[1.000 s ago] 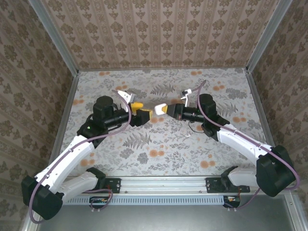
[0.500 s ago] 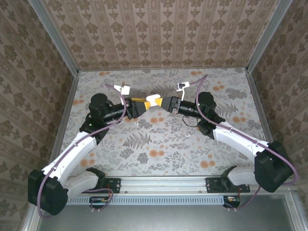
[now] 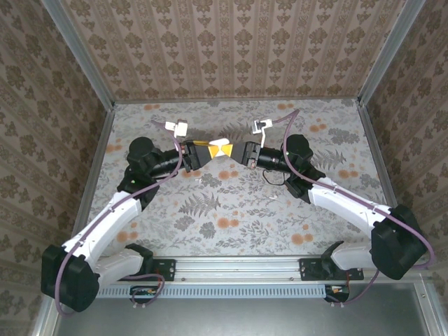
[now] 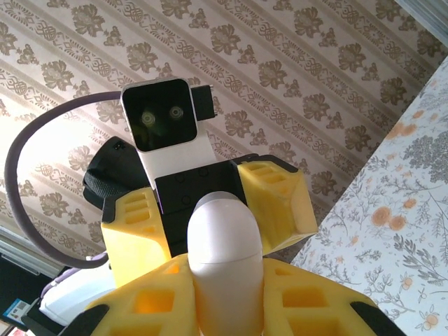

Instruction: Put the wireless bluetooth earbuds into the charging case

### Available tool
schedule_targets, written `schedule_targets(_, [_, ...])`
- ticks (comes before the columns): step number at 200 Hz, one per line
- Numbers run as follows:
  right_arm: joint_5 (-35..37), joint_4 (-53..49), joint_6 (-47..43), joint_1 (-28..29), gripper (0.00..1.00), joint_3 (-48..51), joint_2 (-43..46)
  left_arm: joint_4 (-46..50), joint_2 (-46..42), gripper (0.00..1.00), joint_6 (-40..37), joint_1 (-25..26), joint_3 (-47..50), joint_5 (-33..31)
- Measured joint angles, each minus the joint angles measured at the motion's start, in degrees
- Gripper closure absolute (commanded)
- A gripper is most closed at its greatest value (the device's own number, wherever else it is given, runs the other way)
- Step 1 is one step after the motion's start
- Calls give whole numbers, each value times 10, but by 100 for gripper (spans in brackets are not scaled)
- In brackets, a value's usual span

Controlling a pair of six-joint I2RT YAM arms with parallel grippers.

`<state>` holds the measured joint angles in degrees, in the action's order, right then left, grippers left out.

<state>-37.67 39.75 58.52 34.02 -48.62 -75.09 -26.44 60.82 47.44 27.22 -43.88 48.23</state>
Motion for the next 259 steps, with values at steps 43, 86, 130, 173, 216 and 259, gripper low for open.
schedule_targets(43, [0, 0, 0, 0, 85, 0, 0, -7, 3, 54, 8, 0, 2, 2])
schedule_targets(86, [7, 0, -3, 0, 85, 0, 0, -10, 8, 53, 10, 1, 3, 5])
schedule_targets(130, [15, -2, -15, 0, 85, 0, 1, -11, 19, 56, 10, 2, 3, 12])
schedule_targets(173, [19, -12, -23, -1, 77, 0, 3, -15, 18, 88, 20, 4, 3, 20])
schedule_targets(216, [20, -76, -61, 3, 49, -3, 29, 44, 0, 100, -28, 7, 3, 7])
schedule_targets(259, [27, -251, -176, 0, 44, -51, 110, 182, -66, 100, -176, 8, -15, -13])
